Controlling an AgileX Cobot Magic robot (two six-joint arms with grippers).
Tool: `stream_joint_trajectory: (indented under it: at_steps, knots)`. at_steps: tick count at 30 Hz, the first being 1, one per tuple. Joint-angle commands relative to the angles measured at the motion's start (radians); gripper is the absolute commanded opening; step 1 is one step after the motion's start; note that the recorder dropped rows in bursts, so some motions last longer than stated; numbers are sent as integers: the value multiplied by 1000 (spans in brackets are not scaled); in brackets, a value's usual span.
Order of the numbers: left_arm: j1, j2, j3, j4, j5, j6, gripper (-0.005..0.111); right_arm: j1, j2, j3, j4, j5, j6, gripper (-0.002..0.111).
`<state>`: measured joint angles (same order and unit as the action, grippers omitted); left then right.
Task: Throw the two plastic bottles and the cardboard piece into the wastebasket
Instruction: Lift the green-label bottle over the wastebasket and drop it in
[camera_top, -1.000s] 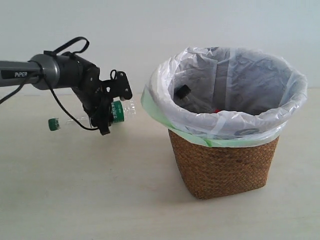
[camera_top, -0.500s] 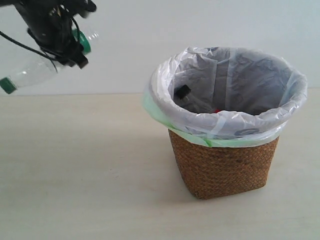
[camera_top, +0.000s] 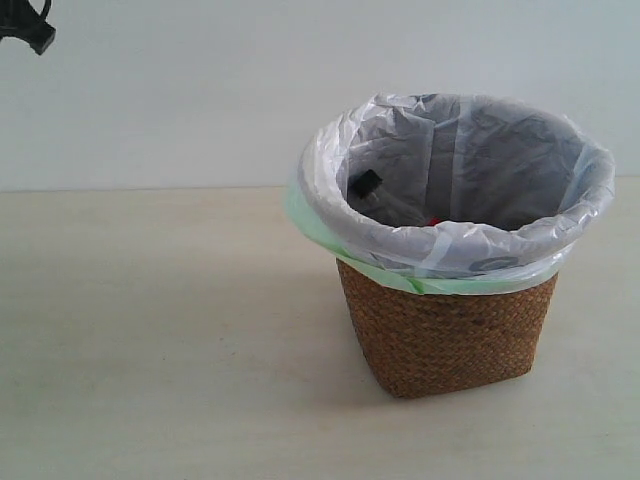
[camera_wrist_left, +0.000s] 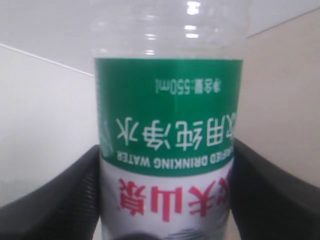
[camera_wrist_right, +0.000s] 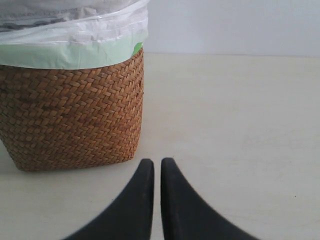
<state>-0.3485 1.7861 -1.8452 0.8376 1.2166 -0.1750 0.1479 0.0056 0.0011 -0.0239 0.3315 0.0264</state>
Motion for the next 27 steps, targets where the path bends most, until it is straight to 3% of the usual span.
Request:
stream_joint_trajectory:
  at_steps: [1, 4, 7, 9, 10, 11, 13, 14, 16, 20, 27]
  knots:
    - [2, -5, -3, -223, 4, 26, 4, 1, -6, -1, -8, -9, -3, 2]
    - [2, 6, -5, -624, -40, 214, 4, 1, -6, -1, -8, -9, -3, 2]
    - [-11, 4, -9, -1125, -199, 454, 4, 1, -6, -1, -8, -9, -3, 2]
    - [-33, 4, -44, -1551, -280, 652, 10, 1, -6, -1, -8, -9, -3, 2]
    - [-45, 6, -66, -1664, -299, 763, 17, 1, -6, -1, -8, -9, -3, 2]
    - [-67, 6, -100, -1855, -317, 873, 33, 1, -6, -1, -8, -9, -3, 2]
    - [-108, 6, -151, -2004, -368, 1007, 67, 1, -6, -1, -8, -9, -3, 2]
    - [-132, 6, -178, -1993, -438, 987, 84, 1, -6, -1, -8, -9, -3, 2]
    - [-167, 6, -195, -1836, -534, 876, 101, 1, -6, -1, -8, -9, -3, 2]
    - [-176, 16, -191, -1548, -465, 746, 103, 1, -6, -1, -8, -9, -3, 2]
    - [-160, 32, -189, -1332, -371, 611, 103, 1, -6, -1, -8, -9, -3, 2]
